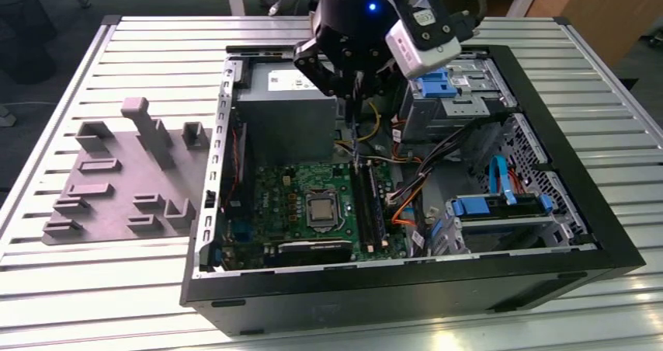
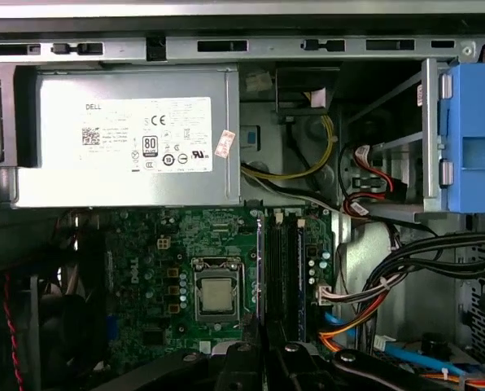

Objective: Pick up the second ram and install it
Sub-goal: 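Insert the second ram into the second slot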

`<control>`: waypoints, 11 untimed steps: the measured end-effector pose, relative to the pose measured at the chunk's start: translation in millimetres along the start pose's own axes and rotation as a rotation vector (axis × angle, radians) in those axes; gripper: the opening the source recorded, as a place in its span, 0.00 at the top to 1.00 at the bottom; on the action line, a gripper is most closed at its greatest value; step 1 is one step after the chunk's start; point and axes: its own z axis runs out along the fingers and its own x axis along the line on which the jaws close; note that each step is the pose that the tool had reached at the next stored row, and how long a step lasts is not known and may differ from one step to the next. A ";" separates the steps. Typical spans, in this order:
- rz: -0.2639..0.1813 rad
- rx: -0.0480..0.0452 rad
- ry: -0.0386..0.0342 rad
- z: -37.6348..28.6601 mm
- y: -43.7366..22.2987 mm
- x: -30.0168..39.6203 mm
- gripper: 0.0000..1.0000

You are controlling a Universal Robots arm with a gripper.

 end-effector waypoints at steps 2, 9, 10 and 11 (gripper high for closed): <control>0.000 0.0007 -0.0032 0.4 0.0 -0.1 0.86; -0.066 -0.0002 -0.0044 11.8 0.0 -1.2 0.86; -0.065 -0.0003 -0.0045 13.3 -0.1 -1.6 0.86; -0.061 -0.0002 -0.0044 14.4 -0.1 -2.3 0.86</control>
